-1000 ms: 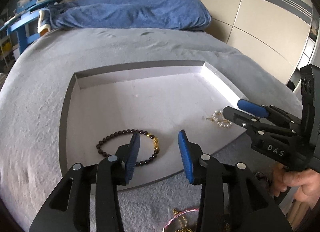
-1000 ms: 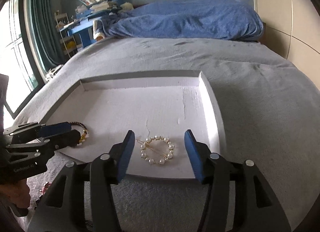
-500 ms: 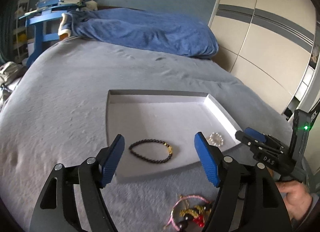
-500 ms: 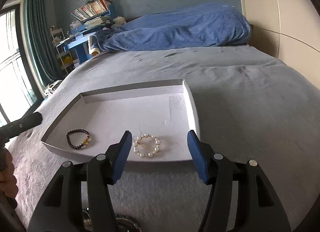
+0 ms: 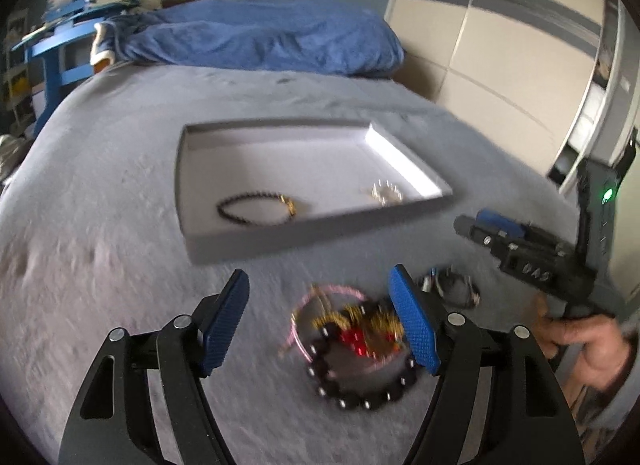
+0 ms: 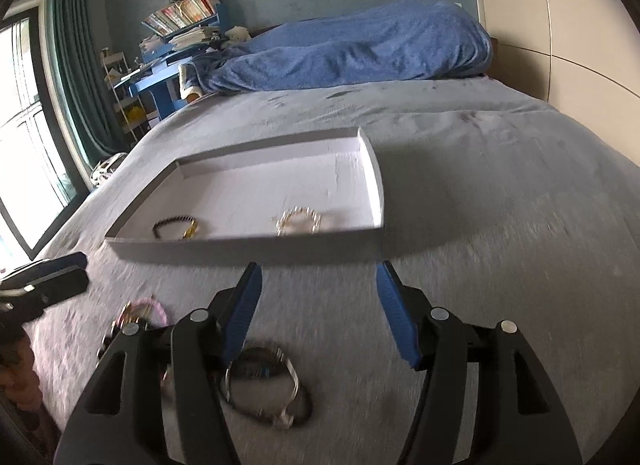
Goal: Organize jewelry
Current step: 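Move both open tools back over the jewelry pile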
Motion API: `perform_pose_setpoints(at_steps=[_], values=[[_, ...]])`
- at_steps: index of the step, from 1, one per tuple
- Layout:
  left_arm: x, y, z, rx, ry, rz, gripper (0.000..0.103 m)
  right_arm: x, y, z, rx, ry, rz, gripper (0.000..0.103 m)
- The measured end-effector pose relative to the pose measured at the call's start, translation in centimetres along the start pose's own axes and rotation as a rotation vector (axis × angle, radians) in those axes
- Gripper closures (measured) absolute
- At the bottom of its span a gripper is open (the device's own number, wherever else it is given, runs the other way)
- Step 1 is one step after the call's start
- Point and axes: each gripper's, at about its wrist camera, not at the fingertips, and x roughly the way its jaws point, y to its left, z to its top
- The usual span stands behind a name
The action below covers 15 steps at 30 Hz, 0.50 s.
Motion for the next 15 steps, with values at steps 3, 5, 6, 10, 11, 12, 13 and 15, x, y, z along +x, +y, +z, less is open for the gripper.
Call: perform_pose_setpoints(at_steps=[3, 5, 6, 10, 11, 12, 13, 15], values=[[0.4, -0.6, -0.8, 0.022, 0.024, 0.003, 0.03, -0.8, 0.2, -0.6, 0.002, -0.001, 0.006, 0.039], [0.4, -1.1, -1.5, 0.052, 0.037, 0.015, 0.03, -1.1, 0.1, -0.9, 0.011, 0.0, 0.007, 0.039], [0.4, -1.3, -1.8, 0.058, 0.039, 0.018, 0.03, -1.2, 0.0, -1.1, 0.017, 0.001, 0.008, 0.039], [0.3, -2.0, -3.0, 0.101, 0.058, 0.036, 0.03, -1.6, -0.2, -1.6, 0.038, 0.004, 0.015, 0.039], [0.3, -2.1, -3.1, 0.108, 0.059, 0.041, 0.03, -1.7, -0.1, -1.6, 0.039, 0.003, 0.018, 0.039], [0.4, -2.1, -3.3, 0.115, 0.064, 0.046, 0.03, -1.8, 0.0, -1.7, 0.04, 0.004, 0.023, 0.039], [0.4, -2.1, -3.4, 0.114, 0.066, 0.049, 0.03, -1.8, 0.0, -1.8, 0.039, 0.006, 0.026, 0.039], [0.6, -1.9, -3.5, 0.106, 0.074, 0.054, 0.033, -1.8, 0.2, -2.0, 0.034, 0.01, 0.028, 0.039]])
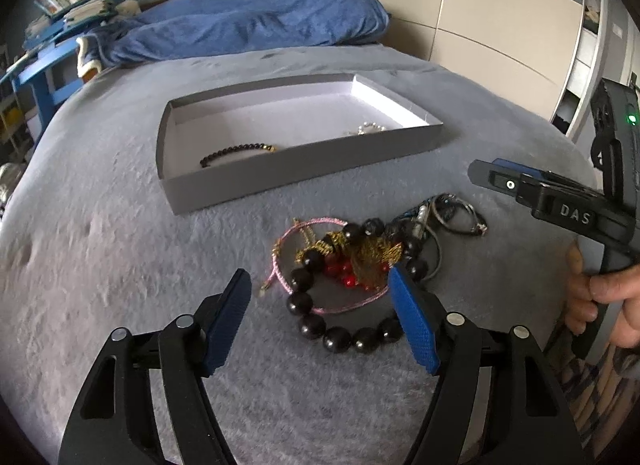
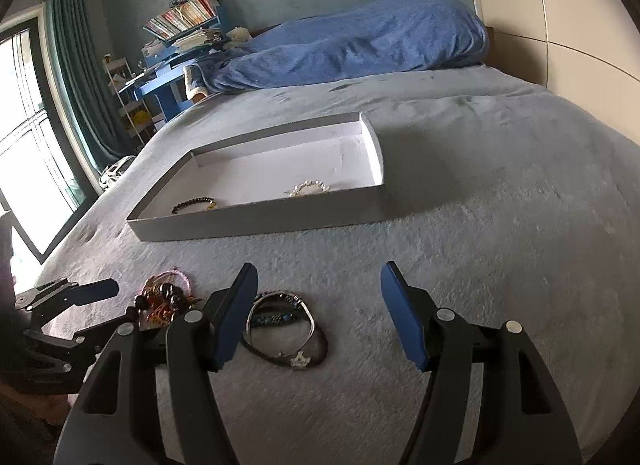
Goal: Organize jewelry
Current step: 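Move both open tools back over the jewelry pile, then grasp the large black bead bracelet with the left tool while the right tool grasps the red-gold pendant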
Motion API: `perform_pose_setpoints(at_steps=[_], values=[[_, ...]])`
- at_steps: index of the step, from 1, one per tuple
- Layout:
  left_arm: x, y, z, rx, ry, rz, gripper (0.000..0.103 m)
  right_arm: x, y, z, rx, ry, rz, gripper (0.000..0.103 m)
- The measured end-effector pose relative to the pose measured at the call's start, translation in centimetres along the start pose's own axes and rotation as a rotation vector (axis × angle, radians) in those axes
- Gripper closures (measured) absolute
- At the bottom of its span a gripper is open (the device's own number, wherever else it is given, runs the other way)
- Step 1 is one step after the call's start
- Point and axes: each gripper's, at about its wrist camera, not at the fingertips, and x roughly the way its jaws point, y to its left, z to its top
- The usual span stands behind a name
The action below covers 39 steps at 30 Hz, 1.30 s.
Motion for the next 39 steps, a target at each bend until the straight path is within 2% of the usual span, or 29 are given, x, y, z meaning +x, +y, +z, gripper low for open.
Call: perform_pose_setpoints(at_steps=[3, 5, 9, 10, 15, 20, 26, 31, 36, 39], values=[[0.5, 0.3, -0.1, -0.015, 0.025, -0.002, 0.045, 0.0, 0.3, -0.1, -0.013, -0.001, -0.004, 0.039], [1.0, 0.5, -0.2, -0.024, 0.054, -0.014, 0.058, 0.0, 0.4, -0.1, -0.02, -0.006, -0.005, 0.039], [1.3, 0.5, -0.4, -0.026, 0.08, -0.013, 0.076, 0.0, 0.7, -0.3, -0.04, -0.011, -0.003, 0.039], [1.3, 0.5, -0.5, -0.026, 0.081, -0.004, 0.085, 0.0, 0.9, -0.3, -0.045, -0.013, -0.002, 0.039], [0.3, 0.8, -0.2, -0.039, 0.048, -0.013, 0.088, 0.1, 1.8, -0.5, -0.08, -0.012, 0.01, 0.039], [-2.5, 1.3, 0.7, -0.072, -0.071, -0.087, 0.088, 0.0, 1.4, -0.5, -0.056, -0.015, 0.005, 0.039], [-4.5, 2.6, 1.5, -0.113, -0.146, -0.103, 0.088, 0.2, 1.1, -0.5, -0.044, -0.009, -0.002, 0.039], [-4.8, 3.7, 1.5, -0.145, -0.138, -0.071, 0.088, 0.4, 1.6, -0.6, -0.074, -0.004, -0.002, 0.039], [-5.2, 6.1, 1.2, -0.217, -0.143, 0.003, 0.088, 0.4, 2.2, -0.7, -0.099, -0.005, 0.001, 0.039], [-5.0, 7.4, 0.8, -0.256, -0.128, 0.019, 0.088, 0.4, 3.2, -0.9, -0.126, -0.008, 0.032, 0.039]])
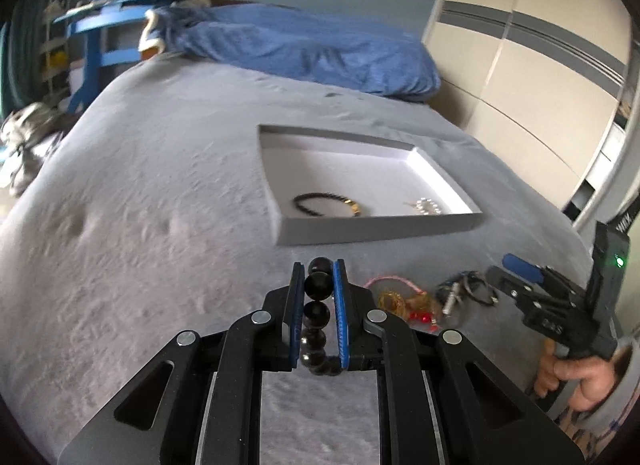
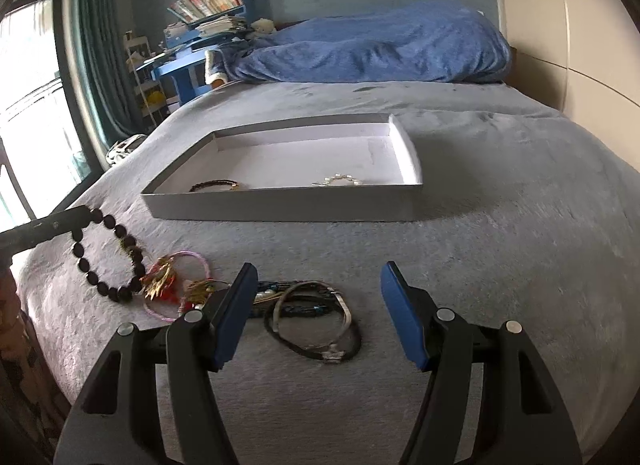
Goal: Organize jewelry
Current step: 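Grasp the large black bead bracelet with the left tool while the right tool grasps the red-gold pendant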
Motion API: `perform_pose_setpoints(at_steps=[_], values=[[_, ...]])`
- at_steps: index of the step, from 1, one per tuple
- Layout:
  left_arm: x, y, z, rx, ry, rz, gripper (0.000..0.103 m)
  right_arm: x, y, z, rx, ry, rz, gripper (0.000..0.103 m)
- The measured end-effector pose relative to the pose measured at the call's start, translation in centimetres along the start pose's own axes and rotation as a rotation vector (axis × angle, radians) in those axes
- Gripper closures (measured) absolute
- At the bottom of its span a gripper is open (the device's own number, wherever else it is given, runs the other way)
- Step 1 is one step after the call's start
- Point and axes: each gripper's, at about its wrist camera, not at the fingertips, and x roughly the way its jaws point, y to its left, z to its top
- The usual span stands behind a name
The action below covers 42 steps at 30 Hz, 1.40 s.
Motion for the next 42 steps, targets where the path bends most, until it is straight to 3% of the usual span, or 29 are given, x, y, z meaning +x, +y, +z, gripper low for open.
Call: perform_pose_setpoints(at_steps=[10, 19, 22, 25, 27, 30, 31, 32, 42], values=[[0.8, 3.1, -0.8, -0.041, 0.075, 0.114, 0.088, 1.5, 6.3, 0.5, -0.179, 0.019, 0.149, 0.039], [1.5, 5.8, -2.2, -0.109, 0.151, 0.109, 0.088, 4.8, 10.4, 0.3, -0.285, 0.125, 0.216, 0.042], [1.9, 6.0, -2.5, -0.119, 0.175, 0.104, 0.088, 6.1, 10.8, 0.1, -0.288, 0.191, 0.211, 0.051], [2.5, 5.9, -2.7, -0.117, 0.198, 0.106, 0.08, 6.3, 10.3, 0.1, -0.258, 0.201, 0.232, 0.06], [2.8, 5.5, -2.8, -0.097, 0.204, 0.12, 0.078, 6.3, 10.1, 0.0, -0.249, 0.202, 0.25, 0.077], [3.1, 4.7, -2.8, -0.058, 0.209, 0.141, 0.078, 5.7, 10.0, -0.1, -0.238, 0.175, 0.28, 0.083], [3.0, 4.5, -2.9, -0.05, 0.21, 0.133, 0.085, 5.5, 10.1, -0.1, -0.233, 0.17, 0.286, 0.09], [3.0, 4.4, -2.9, -0.051, 0.209, 0.126, 0.088, 5.2, 9.9, 0.0, -0.223, 0.159, 0.294, 0.091], [0.3, 2.7, -1.2, -0.016, 0.107, 0.105, 0.088, 2.3, 8.0, 1.7, -0.152, 0.061, 0.326, 0.092]])
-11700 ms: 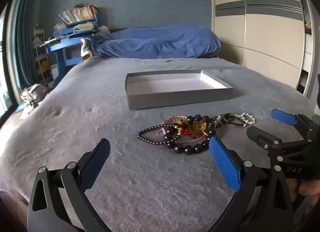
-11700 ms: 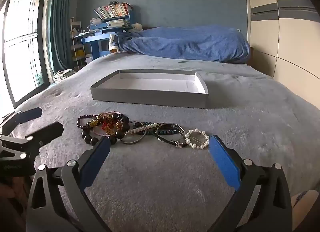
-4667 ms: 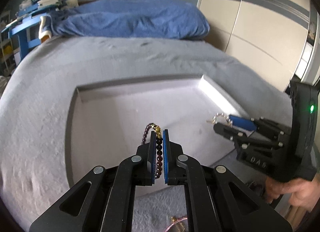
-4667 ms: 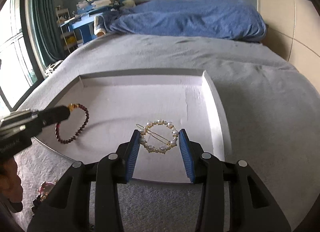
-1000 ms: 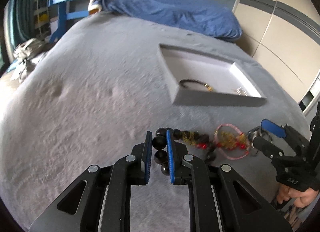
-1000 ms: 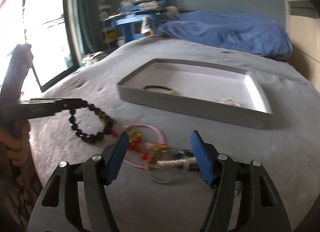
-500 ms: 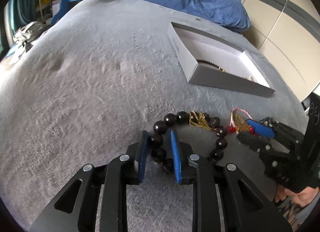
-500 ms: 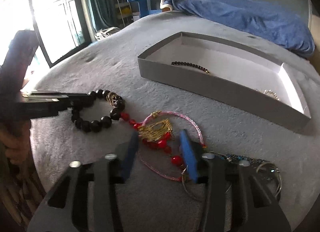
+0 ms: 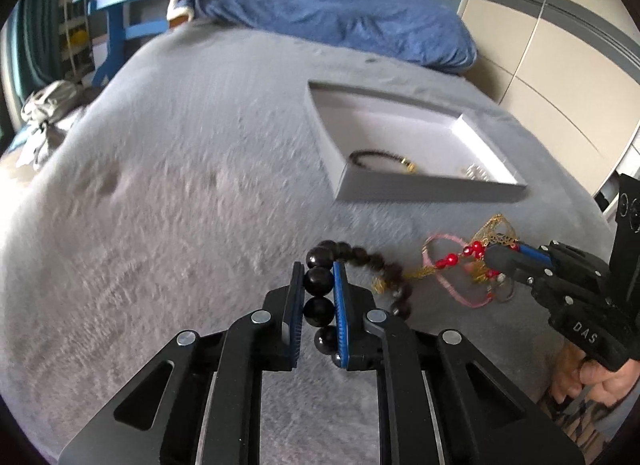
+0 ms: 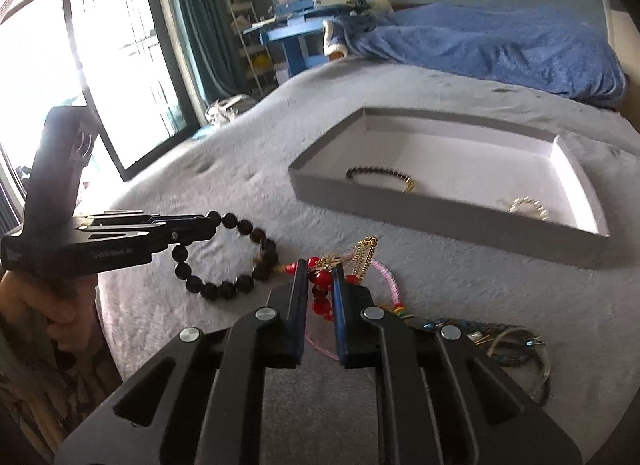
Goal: Organize jewelry
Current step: 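Carry both into the tray, open the right tool, then open the left tool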
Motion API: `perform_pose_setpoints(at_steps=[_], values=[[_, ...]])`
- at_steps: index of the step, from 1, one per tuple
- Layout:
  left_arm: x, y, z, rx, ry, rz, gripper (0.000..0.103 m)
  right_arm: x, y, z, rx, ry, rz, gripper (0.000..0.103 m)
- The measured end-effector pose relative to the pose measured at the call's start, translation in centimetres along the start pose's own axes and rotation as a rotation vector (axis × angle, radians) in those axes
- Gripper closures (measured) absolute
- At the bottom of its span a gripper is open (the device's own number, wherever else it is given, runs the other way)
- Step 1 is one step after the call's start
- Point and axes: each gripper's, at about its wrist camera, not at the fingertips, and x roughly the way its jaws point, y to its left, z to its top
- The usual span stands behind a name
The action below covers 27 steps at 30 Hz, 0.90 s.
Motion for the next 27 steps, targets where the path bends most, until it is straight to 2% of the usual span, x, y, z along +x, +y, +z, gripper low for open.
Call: perform_pose_setpoints(at_steps=[7, 15, 27], values=[[-1.9, -1.3, 1.9, 0.017, -0.067, 0.002, 0.088, -3.5, -2.9, 1.4, 0.06, -0.091, -0.049, 0.092], [-3.2, -4.0, 5.2, 0.065, -0.127, -0.042, 0.088, -6.5, -5.3, 3.3, 0.097, -0.165, -0.099, 0.092], [-3.4, -7.9, 9.5, 0.138, -0.184, -0.104, 0.088, -7.0, -7.7, 5.4, 0.118, -0.173, -0.131, 0.092]])
